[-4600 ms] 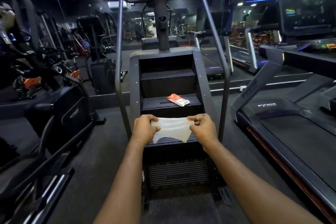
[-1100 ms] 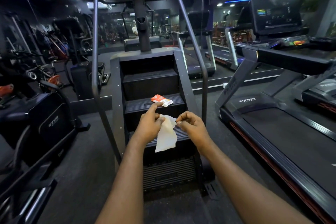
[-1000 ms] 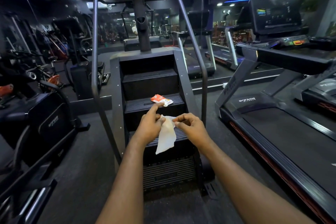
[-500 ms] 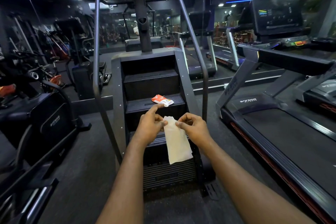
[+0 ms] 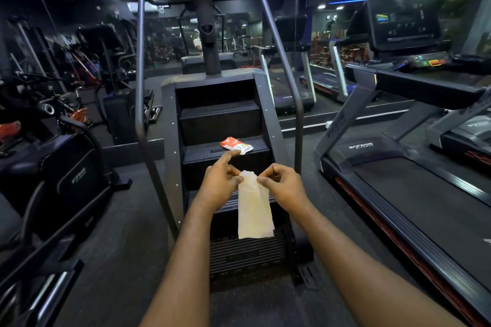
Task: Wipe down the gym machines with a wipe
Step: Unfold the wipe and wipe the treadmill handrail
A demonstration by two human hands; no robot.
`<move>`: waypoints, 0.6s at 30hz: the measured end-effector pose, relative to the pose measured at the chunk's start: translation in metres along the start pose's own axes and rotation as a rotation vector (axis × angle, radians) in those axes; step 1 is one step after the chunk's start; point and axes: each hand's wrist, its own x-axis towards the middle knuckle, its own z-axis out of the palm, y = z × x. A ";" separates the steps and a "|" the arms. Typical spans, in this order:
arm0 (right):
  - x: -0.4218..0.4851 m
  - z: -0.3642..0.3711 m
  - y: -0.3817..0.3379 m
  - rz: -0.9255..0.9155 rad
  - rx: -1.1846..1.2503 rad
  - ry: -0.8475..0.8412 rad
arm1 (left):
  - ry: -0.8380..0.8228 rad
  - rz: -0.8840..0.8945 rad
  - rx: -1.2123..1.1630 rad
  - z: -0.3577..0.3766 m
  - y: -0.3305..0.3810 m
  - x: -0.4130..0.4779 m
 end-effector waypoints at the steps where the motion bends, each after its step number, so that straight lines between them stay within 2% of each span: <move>1: 0.000 0.001 0.000 0.003 -0.006 0.013 | 0.009 0.000 0.004 0.000 -0.001 0.000; 4: 0.002 0.001 0.000 0.032 -0.011 0.038 | 0.034 -0.004 0.009 -0.001 -0.004 0.002; 10: 0.000 0.002 -0.007 0.027 0.004 -0.074 | 0.055 0.013 0.008 -0.005 -0.007 0.007; 14: -0.001 0.006 -0.009 -0.016 -0.055 0.003 | 0.054 0.030 0.007 -0.006 -0.009 0.008; 18: 0.001 0.007 -0.010 -0.023 0.010 -0.079 | 0.034 0.031 0.004 -0.008 -0.010 0.009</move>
